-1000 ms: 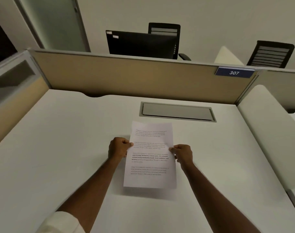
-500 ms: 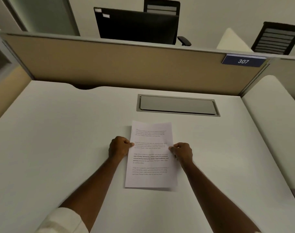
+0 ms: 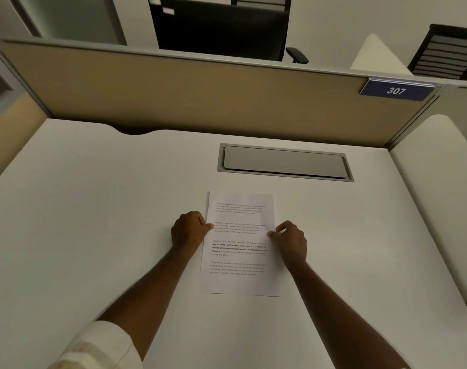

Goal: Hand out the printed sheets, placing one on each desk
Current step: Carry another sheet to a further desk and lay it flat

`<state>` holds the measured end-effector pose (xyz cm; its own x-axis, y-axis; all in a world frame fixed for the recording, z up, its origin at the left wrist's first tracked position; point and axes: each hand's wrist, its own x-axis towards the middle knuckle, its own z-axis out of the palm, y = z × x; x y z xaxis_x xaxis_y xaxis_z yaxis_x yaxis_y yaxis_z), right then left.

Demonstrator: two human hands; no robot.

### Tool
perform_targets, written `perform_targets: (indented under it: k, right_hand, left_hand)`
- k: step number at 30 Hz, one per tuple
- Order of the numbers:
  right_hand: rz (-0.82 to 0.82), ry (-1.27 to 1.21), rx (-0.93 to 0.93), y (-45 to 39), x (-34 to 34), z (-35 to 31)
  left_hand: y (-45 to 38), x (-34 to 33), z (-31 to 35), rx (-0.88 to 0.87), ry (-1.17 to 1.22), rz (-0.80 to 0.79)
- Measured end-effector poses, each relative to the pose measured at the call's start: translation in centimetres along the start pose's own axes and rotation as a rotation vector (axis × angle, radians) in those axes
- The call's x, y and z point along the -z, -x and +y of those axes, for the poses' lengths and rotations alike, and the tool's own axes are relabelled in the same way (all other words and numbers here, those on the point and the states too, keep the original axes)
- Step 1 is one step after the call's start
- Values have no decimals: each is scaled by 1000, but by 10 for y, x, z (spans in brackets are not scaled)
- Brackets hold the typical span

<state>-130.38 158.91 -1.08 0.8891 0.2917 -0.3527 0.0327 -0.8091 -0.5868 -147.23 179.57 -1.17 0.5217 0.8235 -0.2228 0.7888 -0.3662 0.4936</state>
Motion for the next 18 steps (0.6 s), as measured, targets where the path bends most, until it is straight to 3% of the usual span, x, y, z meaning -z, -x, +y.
perform_targets:
  k: [3,5,9,14,18]
  right_hand:
    - [32,27,50,5,-1,6]
    - [73,93,179,9,-4,13]
    - [78,320,521,19,-12,24]
    - [-65,524,569,18,-20,31]
    - [-95,596,599,18,-20,32]
  left_hand:
    - [3,-2,-6,-22,15,26]
    - [5,-3,-13,-60,24,33]
    - [12,-6,-29,-350,-24,130]
    - [12,-11,-39,-456,-222,-92]
    - [17,-11,-40,-462,-270,-103]
